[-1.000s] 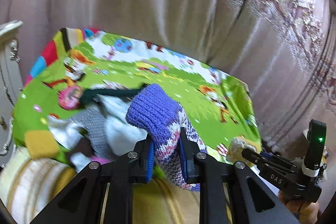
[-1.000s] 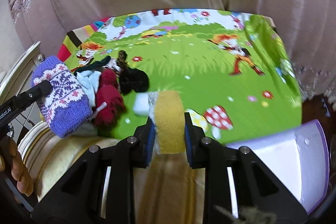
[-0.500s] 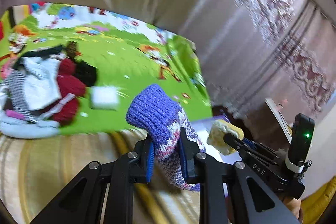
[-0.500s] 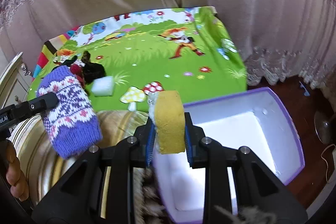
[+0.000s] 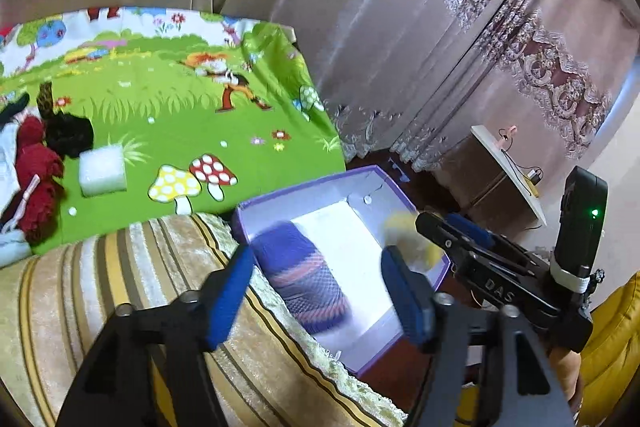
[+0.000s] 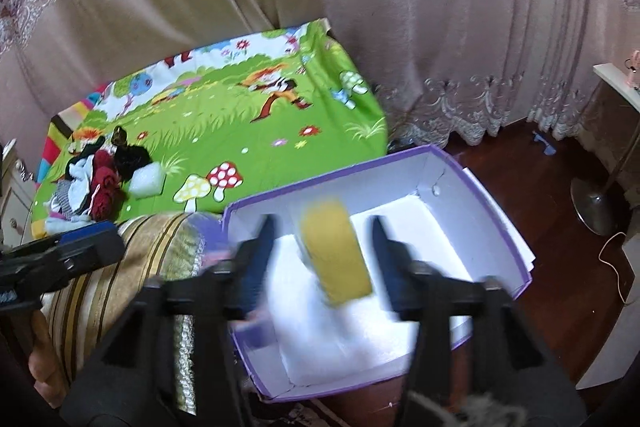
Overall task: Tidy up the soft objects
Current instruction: 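Carry mitten and sponge to the purple box and open both tools, then move both open tools back over the pile on the bed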
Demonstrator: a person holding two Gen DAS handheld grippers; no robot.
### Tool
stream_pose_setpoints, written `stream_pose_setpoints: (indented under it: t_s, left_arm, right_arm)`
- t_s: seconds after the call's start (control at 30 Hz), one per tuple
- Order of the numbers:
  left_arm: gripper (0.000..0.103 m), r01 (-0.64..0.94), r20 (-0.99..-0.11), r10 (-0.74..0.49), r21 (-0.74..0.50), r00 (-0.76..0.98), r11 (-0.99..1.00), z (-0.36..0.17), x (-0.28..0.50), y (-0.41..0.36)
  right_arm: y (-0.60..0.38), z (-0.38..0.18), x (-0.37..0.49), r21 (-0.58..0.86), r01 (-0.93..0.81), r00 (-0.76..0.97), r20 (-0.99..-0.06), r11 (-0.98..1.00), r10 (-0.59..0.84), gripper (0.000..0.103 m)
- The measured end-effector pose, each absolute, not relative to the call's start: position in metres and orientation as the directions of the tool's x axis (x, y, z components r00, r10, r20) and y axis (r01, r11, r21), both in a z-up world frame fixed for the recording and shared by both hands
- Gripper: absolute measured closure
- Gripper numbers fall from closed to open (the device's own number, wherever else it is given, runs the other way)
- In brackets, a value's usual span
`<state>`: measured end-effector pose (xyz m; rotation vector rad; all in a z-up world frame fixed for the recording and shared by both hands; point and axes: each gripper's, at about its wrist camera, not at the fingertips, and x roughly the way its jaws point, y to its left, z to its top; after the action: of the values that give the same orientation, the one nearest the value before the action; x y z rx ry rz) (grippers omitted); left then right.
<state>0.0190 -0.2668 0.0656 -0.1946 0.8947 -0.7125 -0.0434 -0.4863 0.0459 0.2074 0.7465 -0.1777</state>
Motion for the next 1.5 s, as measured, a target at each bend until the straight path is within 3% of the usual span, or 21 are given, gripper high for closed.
stream_pose_setpoints:
  t_s: [0.03,0.13,0.2,0.23,0.37,0.67,0.83,1.5]
  left_arm:
    - [0.032,0.484,-0.644,-0.630,-0.422,0.434,0.766,0.069,0.017,-0.264]
    - [0.030,0.460,-0.645,-0.577,-0.367,0.500,0.809,0.076,0.017,-0.257]
    - [0.022,0.442,-0.629,-0.543,-0.330,0.556,0.834,0.079,0.014,-0.249]
    - [0.018,0.444,-0.619,-0.544,-0.326,0.567,0.835,0.079,0.014,-0.245]
    - [0.017,0.427,-0.617,-0.511,-0.293,0.599,0.855,0.079,0.014,-0.221]
    - [0.017,0.328,-0.601,-0.392,-0.220,0.696,0.919,0.081,0.008,-0.158]
    - [0.017,0.257,-0.615,-0.321,-0.193,0.720,0.947,0.076,0.001,-0.118]
    - [0.018,-0.158,-0.746,-0.070,-0.230,0.662,0.960,0.038,0.022,0.046]
  right_arm:
    - [-0.485,0.048,-0.045,0.122,0.234,0.730,-0.677,0.965,-0.092,0.022]
    - [-0.477,0.057,-0.046,0.115,0.223,0.757,-0.646,0.968,-0.098,0.020]
    - [-0.471,0.062,-0.044,0.106,0.225,0.764,-0.636,0.969,-0.108,0.018]
    - [-0.469,0.063,-0.044,0.103,0.223,0.767,-0.632,0.969,-0.109,0.014]
    - [-0.453,0.071,-0.045,0.060,0.229,0.790,-0.595,0.972,-0.149,0.001]
    - [-0.420,0.073,-0.040,0.003,0.145,0.837,-0.533,0.989,-0.121,0.001]
    - [-0.413,0.068,-0.030,0.131,0.060,0.817,-0.576,0.990,0.027,0.001]
    - [-0.352,0.040,0.031,0.118,-0.051,0.704,-0.700,0.992,0.120,0.001]
